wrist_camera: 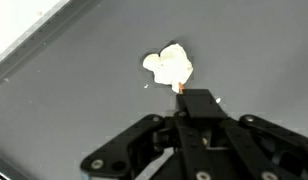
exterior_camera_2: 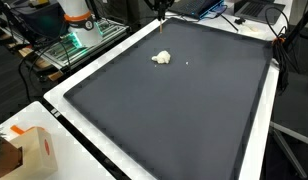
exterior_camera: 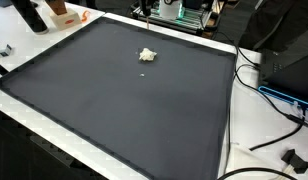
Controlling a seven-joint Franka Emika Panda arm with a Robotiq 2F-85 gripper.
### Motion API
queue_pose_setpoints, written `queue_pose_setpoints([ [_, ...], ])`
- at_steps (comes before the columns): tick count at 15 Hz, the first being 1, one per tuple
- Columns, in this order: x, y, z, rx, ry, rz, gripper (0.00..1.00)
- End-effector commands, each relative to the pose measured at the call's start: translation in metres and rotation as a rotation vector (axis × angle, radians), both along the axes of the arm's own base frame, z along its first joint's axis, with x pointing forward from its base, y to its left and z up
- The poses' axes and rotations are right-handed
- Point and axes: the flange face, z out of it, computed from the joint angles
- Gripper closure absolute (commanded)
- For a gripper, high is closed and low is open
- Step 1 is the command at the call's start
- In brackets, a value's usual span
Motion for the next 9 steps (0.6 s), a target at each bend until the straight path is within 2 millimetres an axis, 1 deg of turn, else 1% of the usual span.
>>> queue_pose_setpoints([
  [1, -0.001, 0.01, -0.012, -0.139, -0.034, 0.03, 0.97],
  [4, -0.003, 0.02, -0.028, -0.318, -0.061, 0.075, 0.97],
  [9, -0.004, 0.03, -0.066, -0.589, -0.078, 0.099, 0.97],
])
